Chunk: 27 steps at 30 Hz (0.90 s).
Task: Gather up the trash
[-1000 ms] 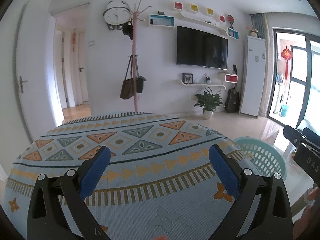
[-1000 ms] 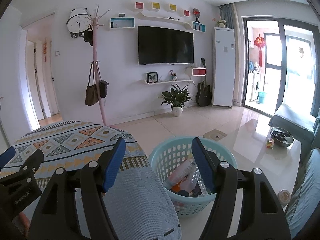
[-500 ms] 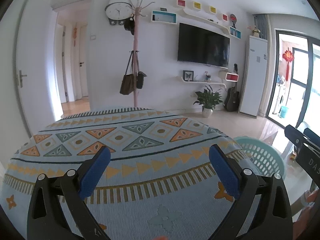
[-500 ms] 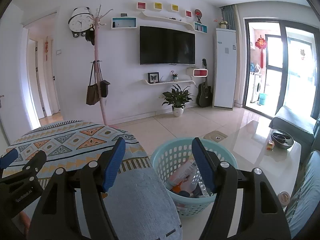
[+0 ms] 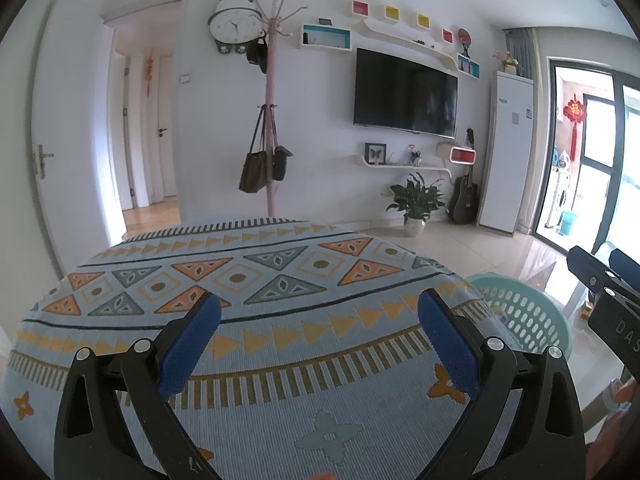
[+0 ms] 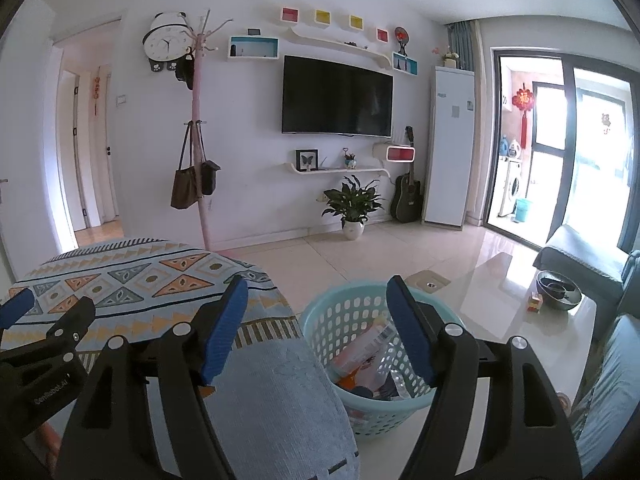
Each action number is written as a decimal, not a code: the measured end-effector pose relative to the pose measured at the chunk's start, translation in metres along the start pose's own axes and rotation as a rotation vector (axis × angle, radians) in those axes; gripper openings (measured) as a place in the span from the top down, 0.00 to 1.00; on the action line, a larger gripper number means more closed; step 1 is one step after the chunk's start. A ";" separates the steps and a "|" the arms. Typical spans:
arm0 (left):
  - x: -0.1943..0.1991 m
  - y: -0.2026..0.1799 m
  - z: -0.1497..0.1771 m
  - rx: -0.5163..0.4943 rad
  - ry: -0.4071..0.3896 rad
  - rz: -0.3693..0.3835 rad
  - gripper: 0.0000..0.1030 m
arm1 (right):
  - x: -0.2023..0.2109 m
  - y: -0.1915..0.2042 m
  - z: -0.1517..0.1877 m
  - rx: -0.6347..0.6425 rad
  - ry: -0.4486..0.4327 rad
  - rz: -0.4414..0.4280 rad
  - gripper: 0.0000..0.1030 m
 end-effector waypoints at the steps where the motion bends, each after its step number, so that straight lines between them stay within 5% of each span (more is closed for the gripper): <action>1: 0.000 0.000 0.000 0.000 0.001 0.001 0.07 | 0.001 0.000 -0.001 -0.002 -0.001 -0.002 0.34; 27: 0.005 -0.008 0.001 -0.005 -0.011 0.003 0.07 | 0.004 -0.004 -0.003 0.002 0.000 -0.010 0.29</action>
Point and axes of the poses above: each gripper's, at about its wrist camera, not at the fingertips, and x roughly against the way its jaws point, y to its left, z to its underside, the point moved 7 cm from there along -x, roughly the way its jaws point, and after that the axes turned 2 degrees about -x, right-handed, at the moved point
